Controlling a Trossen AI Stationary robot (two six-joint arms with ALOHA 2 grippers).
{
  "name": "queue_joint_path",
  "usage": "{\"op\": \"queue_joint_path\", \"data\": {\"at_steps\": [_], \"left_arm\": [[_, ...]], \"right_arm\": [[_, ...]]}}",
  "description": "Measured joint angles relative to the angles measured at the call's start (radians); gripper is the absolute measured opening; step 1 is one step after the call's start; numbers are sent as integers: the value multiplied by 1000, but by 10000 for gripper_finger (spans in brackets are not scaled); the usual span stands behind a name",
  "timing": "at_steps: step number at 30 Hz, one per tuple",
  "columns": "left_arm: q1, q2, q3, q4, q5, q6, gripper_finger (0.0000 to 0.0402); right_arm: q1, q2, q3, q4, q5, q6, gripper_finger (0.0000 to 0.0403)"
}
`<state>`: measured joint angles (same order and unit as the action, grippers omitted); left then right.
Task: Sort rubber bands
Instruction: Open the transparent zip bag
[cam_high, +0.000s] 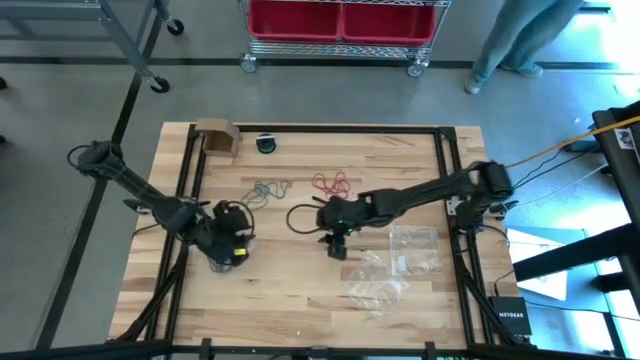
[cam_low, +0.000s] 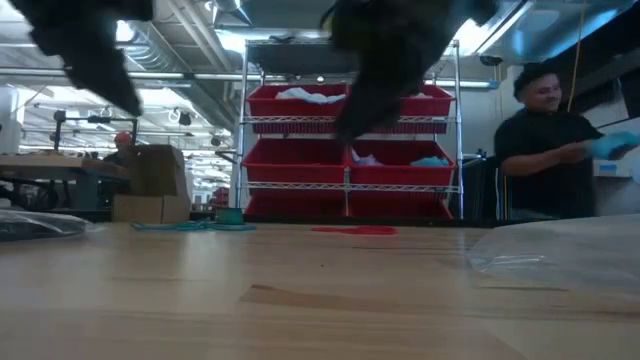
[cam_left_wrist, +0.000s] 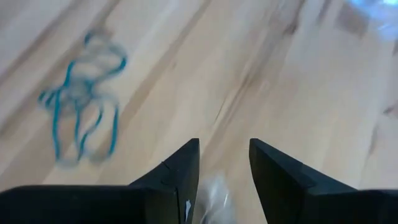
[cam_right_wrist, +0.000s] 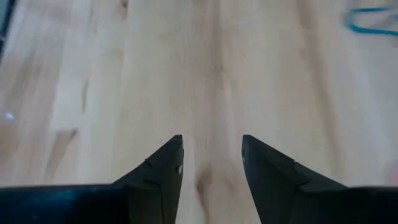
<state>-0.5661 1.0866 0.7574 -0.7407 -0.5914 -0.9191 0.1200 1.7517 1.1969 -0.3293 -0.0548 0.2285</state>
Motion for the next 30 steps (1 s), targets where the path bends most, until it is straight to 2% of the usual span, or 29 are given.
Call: {"op": "queue_joint_path", "data": {"at_steps": [3, 6, 12, 15, 19, 23, 27, 30], "left_arm": [[50, 0, 0, 79, 3, 96, 131], [102, 0, 0, 99, 3, 148, 131], [175, 0, 0, 98, 3, 180, 131], [183, 1, 0, 99, 3, 183, 131], [183, 3, -1, 103, 3, 199, 131], [183, 3, -1, 104, 3, 225, 131], [186, 10, -1, 130, -2, 276, 131], [192, 26, -1, 177, -5, 322, 131]], "right_arm": [[0, -85, 0, -124, 75, -4, 156], [0, -154, -28, -150, 122, -5, 156], [0, -219, -166, -145, 130, 52, 156], [24, -229, -238, -142, 74, 118, 156], [119, -229, -300, -147, -11, 217, 156], [240, -229, -345, -148, -15, 299, 156], [360, -224, -379, -136, 43, 366, 156], [435, -192, -393, -102, 112, 328, 156]]}}
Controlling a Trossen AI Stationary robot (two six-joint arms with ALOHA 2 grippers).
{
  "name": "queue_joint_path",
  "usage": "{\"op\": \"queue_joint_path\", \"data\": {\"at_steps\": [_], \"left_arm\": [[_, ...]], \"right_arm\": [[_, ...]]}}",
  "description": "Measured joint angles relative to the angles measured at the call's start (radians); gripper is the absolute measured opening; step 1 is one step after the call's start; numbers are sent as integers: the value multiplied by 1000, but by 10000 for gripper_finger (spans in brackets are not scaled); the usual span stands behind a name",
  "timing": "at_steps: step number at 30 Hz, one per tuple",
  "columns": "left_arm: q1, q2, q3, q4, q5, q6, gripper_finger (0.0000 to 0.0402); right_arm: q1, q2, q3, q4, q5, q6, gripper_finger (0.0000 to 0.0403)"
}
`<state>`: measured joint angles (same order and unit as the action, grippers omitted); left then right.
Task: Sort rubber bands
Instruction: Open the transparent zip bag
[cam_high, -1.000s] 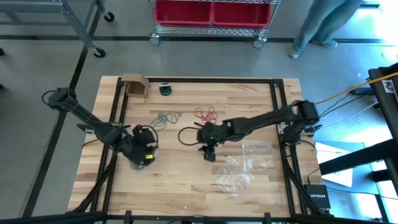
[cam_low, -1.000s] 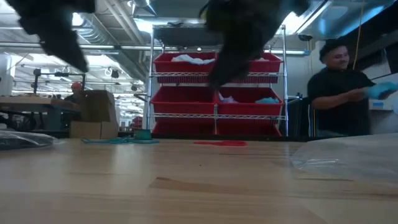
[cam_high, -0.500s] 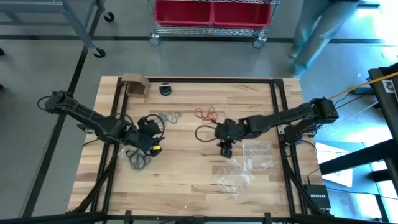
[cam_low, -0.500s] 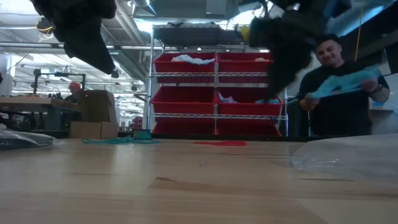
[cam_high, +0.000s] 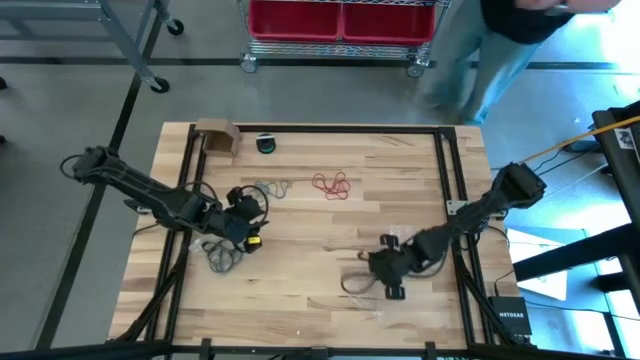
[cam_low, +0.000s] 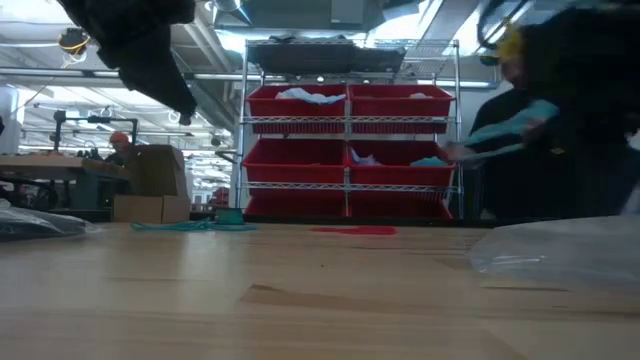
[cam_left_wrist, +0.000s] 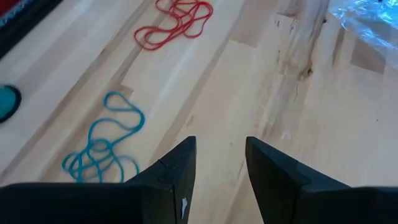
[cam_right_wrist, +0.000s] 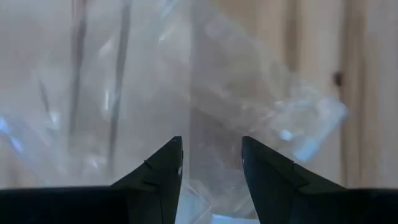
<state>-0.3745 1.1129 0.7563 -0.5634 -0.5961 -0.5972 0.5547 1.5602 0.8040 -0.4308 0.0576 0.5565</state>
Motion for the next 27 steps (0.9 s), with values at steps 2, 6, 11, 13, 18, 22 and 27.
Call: {"op": "queue_joint_path", "data": {"at_steps": [2, 6, 11, 13, 18, 22, 27], "left_arm": [[5, 16, 0, 33, 0, 32, 131], [22, 46, 0, 79, 1, 52, 131], [44, 82, 0, 115, 1, 62, 131], [53, 99, 0, 134, 2, 68, 131], [82, 154, 0, 223, 76, 71, 131], [110, 214, 0, 288, 96, 61, 131], [179, 283, 0, 327, 171, 58, 131]], "right_arm": [[27, 32, -2, 16, 61, -43, 156], [14, 114, -1, 92, 160, -99, 156], [-88, 186, 3, 308, 187, -247, 156], [-147, 210, 1, 410, 194, -317, 156], [-298, 293, 0, 637, 168, -384, 156], [-391, 381, 10, 859, 106, -425, 156], [-464, 392, 128, 783, 54, -434, 156]]}}
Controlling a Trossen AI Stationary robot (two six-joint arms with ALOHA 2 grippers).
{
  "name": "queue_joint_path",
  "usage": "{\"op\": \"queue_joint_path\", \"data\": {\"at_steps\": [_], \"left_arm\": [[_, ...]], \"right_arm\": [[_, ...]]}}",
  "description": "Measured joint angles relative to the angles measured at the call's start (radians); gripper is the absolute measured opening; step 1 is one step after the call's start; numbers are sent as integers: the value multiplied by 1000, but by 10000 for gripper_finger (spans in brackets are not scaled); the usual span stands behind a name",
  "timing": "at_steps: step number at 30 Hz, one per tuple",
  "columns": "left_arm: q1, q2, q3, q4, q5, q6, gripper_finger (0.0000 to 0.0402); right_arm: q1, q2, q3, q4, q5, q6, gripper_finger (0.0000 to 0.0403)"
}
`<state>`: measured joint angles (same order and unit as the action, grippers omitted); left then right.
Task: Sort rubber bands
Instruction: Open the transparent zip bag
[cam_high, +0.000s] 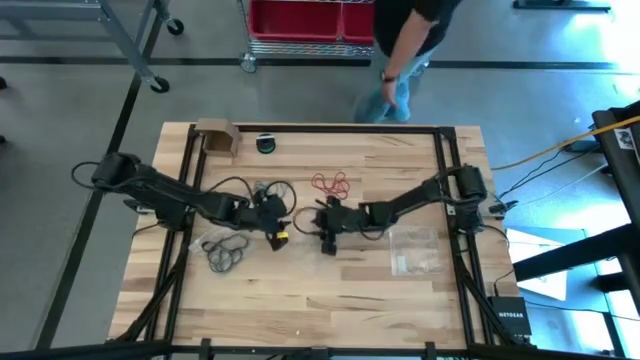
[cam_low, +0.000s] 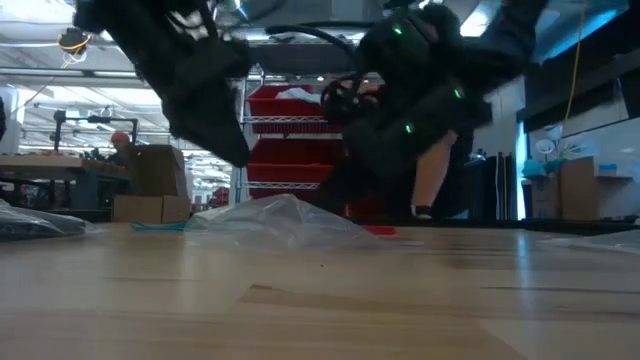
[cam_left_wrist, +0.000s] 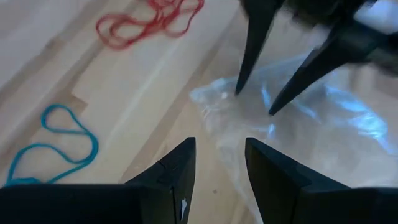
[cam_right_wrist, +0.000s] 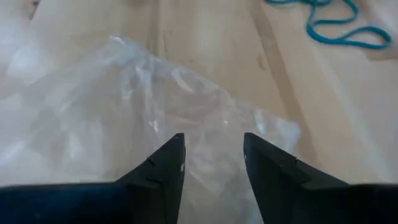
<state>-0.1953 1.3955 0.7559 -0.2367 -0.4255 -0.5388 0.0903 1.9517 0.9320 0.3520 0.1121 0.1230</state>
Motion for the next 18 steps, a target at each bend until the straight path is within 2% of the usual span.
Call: {"op": "queue_joint_path", "data": {"at_steps": [6, 10, 13, 18], "left_arm": [[49, 96, 0, 42, 61, -3, 131], [41, 172, 0, 88, 144, -27, 131], [15, 230, 0, 147, 194, -35, 131], [-14, 301, 3, 246, 312, -36, 131]], "right_arm": [[2, -131, 91, -445, -6, 6, 156], [22, -202, 80, -631, 2, 116, 156], [45, -208, 64, -657, -1, 191, 156], [108, -174, 49, -566, 3, 218, 156]]}}
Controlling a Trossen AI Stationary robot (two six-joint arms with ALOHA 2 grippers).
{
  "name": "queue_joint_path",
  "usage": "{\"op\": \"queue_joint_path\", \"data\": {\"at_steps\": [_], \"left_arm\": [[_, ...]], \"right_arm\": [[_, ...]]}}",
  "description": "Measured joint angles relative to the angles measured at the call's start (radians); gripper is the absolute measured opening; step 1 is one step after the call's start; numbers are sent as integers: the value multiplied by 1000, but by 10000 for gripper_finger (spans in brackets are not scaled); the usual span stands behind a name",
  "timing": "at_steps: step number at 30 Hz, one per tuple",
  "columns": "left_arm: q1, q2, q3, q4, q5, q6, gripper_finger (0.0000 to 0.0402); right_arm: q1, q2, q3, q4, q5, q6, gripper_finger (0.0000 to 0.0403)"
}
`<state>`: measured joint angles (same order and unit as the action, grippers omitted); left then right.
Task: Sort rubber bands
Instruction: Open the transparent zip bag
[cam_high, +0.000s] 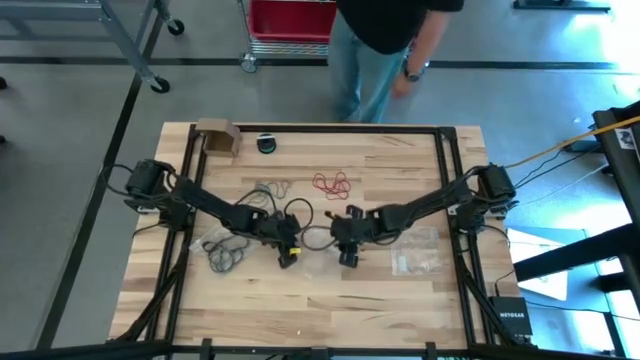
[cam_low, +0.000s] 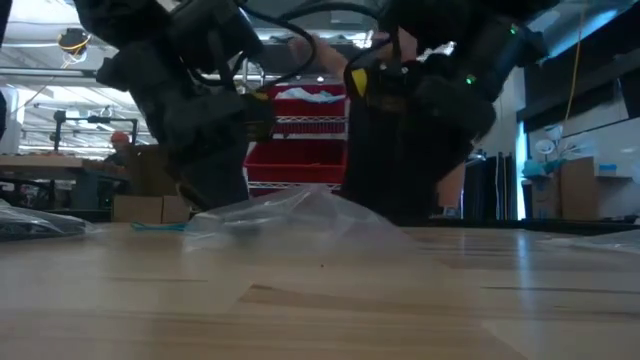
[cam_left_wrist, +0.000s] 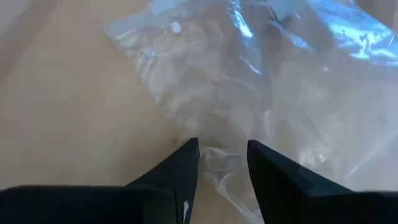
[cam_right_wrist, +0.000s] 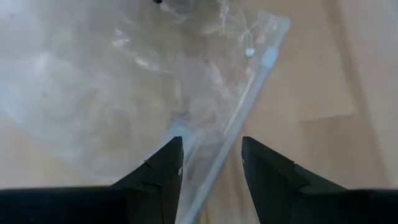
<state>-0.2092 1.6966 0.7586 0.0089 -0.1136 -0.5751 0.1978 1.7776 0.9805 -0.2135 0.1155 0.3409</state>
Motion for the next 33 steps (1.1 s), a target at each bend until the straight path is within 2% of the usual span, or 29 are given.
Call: {"op": "queue_joint_path", "data": {"at_steps": [6, 10, 14, 25, 33], "left_arm": [[23, -62, 29, -70, 29, 52, 131], [42, -158, 51, -114, 23, 106, 131], [69, -184, 49, -134, 0, 136, 131], [178, -74, 26, -118, 9, 85, 131], [240, -68, -79, 63, 150, -16, 131]], "right_arm": [[25, 89, -1, 157, 60, 19, 156], [20, 128, 0, 168, 76, 69, 156], [19, 148, 2, 192, 103, 74, 156], [18, 171, 0, 284, 128, 28, 156], [19, 214, 3, 344, 122, 44, 156]]}}
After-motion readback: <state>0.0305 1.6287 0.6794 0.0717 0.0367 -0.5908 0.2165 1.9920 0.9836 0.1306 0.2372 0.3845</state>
